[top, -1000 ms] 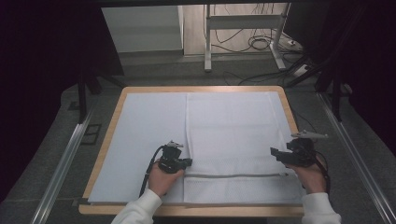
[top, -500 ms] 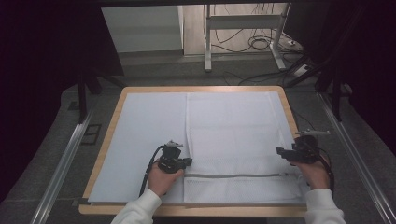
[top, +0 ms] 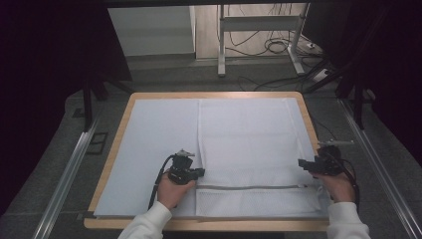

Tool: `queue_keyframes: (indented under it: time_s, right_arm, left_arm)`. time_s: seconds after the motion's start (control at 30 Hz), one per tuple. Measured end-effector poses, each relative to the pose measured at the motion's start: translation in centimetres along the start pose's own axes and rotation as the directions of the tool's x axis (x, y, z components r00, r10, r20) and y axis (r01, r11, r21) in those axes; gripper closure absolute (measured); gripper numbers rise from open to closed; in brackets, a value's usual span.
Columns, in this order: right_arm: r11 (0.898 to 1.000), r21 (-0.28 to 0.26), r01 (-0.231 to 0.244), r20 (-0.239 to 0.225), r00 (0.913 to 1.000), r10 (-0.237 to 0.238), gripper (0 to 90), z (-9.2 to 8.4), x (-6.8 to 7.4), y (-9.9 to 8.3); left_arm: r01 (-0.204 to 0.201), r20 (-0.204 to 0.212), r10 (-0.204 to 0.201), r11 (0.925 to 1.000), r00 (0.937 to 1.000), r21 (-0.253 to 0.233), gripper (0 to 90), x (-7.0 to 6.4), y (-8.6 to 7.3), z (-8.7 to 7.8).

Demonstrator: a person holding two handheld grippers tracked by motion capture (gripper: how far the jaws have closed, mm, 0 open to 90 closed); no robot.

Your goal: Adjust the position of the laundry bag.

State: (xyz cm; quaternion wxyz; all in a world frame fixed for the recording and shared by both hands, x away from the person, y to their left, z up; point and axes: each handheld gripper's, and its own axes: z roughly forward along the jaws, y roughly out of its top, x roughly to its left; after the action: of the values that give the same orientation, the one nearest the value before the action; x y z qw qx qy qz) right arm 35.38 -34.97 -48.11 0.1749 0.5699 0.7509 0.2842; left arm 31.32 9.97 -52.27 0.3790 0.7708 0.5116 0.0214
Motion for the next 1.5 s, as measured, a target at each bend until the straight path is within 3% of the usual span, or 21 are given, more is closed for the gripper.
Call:
queue_keyframes:
  time_s: [0.2,0.57,0.8,0.93,1.1,1.2,1.5]
  right_arm:
    - [1.000,0.022,-0.017,0.007,0.9998,0.017,33.9,0.2,-0.7,-0.3]
    - [0.996,0.073,-0.045,-0.020,0.9987,0.047,42.0,1.0,-1.1,-0.6]
    - [0.994,0.104,-0.032,-0.050,0.9980,0.038,47.7,1.3,-0.7,-0.7]
    - [0.993,0.120,-0.010,-0.058,0.9982,0.017,54.5,1.5,-0.4,-0.6]
    - [0.991,0.129,0.032,-0.037,0.9989,-0.028,75.3,1.6,0.1,-0.6]
    - [0.990,0.130,0.049,-0.030,0.9985,-0.045,83.3,1.5,0.1,-0.6]
    - [0.993,0.114,0.042,-0.040,0.9985,-0.038,87.9,1.4,-0.1,-0.7]
  left_arm:
    - [0.000,0.001,0.000,1.0000,1.0000,-0.002,89.8,0.0,0.0,0.0]
    - [-0.001,0.004,0.001,1.0000,1.0000,-0.002,89.8,0.1,0.0,-0.1]
    - [0.000,0.005,0.000,1.0000,1.0000,-0.001,89.8,0.1,0.0,-0.1]
    - [-0.002,0.005,0.002,1.0000,1.0000,0.000,89.8,0.0,0.1,-0.1]
    - [-0.003,0.006,0.003,1.0000,1.0000,-0.001,89.8,0.0,0.1,-0.1]
    - [-0.005,0.005,0.005,1.0000,1.0000,-0.002,89.8,0.0,0.1,-0.2]
    - [-0.003,0.005,0.003,1.0000,1.0000,-0.006,89.8,0.2,0.1,-0.2]
